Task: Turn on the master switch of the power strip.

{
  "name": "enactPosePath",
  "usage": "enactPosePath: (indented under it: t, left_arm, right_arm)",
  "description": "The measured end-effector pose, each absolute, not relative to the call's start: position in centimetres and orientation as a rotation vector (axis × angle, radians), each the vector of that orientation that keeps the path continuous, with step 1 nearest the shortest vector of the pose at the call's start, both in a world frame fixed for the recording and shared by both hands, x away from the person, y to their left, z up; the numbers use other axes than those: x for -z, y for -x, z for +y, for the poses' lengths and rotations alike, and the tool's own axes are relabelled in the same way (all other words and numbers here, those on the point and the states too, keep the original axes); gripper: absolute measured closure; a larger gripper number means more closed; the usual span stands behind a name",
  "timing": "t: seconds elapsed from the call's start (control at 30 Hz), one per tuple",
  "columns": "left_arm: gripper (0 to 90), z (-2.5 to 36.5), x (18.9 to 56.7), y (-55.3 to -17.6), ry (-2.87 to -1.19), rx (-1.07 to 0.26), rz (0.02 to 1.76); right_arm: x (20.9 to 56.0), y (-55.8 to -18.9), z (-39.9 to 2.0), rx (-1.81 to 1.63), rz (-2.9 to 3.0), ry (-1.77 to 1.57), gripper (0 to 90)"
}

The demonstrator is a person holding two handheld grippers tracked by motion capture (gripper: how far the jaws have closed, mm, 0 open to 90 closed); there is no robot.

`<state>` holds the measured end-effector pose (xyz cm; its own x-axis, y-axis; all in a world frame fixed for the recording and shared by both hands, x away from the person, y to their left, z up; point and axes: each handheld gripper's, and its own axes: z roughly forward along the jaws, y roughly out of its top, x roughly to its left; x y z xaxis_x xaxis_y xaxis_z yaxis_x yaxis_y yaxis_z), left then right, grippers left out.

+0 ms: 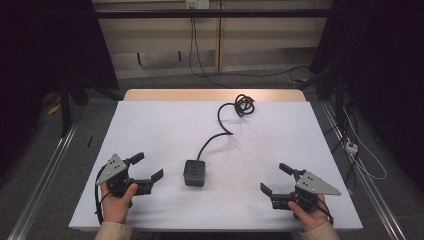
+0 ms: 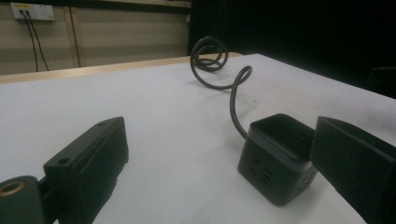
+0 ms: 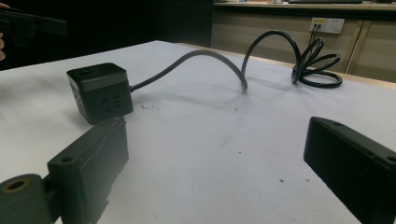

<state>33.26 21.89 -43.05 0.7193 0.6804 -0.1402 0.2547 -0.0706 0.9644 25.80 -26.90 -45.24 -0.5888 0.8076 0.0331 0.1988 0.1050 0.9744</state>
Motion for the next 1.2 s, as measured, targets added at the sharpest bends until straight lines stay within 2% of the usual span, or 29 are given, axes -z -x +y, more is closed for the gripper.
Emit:
enactPosePath:
  t: [0.73, 1.2]
  left_arm:
    - [5.4, 19.9, 42.7, -34.1, -1.703, -0.38, 0.717]
    - [15.3, 18.7, 42.6, -34.4, -1.727, -0.337, 0.684]
  right_arm:
    - [45.2, -25.8, -26.9, -1.509, 1.867, -0.977, 6.0]
    - [45.2, -25.8, -26.9, -1.511, 1.863, -0.977, 6.1]
